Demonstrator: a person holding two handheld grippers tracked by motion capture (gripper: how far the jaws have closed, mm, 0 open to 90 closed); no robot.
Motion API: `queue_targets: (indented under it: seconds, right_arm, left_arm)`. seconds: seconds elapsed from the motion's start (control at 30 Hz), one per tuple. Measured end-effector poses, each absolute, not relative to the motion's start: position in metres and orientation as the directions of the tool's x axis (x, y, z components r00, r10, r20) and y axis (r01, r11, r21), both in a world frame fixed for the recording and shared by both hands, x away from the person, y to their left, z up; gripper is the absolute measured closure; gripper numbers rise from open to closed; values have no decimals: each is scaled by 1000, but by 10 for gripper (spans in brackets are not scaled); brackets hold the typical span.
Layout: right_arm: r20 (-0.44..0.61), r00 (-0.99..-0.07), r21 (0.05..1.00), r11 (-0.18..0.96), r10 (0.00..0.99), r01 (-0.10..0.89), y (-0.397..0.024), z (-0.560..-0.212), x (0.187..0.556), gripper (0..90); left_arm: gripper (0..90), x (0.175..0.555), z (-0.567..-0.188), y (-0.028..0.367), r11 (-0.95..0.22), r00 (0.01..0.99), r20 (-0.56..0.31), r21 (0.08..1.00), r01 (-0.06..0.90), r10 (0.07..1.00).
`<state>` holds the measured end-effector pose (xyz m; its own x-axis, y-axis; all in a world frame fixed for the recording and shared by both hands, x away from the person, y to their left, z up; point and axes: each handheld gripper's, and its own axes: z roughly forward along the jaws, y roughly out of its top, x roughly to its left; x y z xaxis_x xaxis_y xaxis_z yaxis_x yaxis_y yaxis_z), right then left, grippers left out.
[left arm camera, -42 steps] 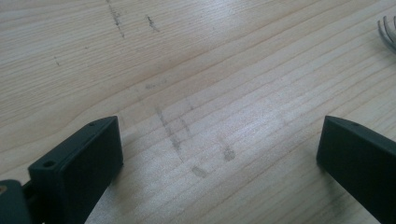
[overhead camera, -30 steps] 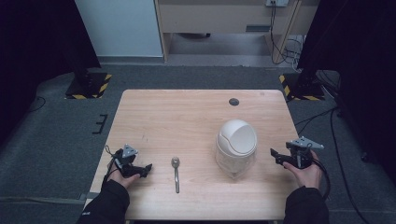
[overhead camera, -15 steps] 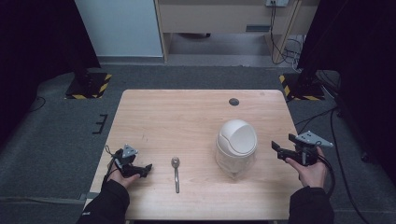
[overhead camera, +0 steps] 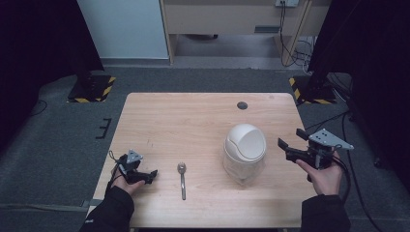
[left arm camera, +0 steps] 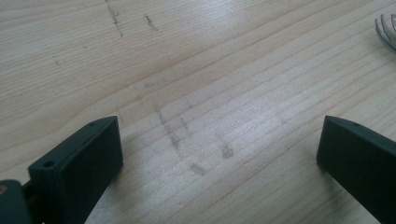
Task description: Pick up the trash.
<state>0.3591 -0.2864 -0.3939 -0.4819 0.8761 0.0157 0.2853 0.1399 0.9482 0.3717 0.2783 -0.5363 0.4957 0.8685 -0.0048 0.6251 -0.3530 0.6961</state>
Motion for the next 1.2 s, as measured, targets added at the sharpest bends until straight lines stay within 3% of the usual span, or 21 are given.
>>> queue_targets:
  seconds: [0.47,1.2]
  right_arm:
    - [54,-637,951,154,769,267,-222,-389,350,217]
    - [131,-674,908,186,727,376,-192,-433,357,237]
  left_arm:
    - [0,372,-536,278,-352,495,-5,697,625,869]
    - [0,372,-536,278,-352,495,-5,697,625,869]
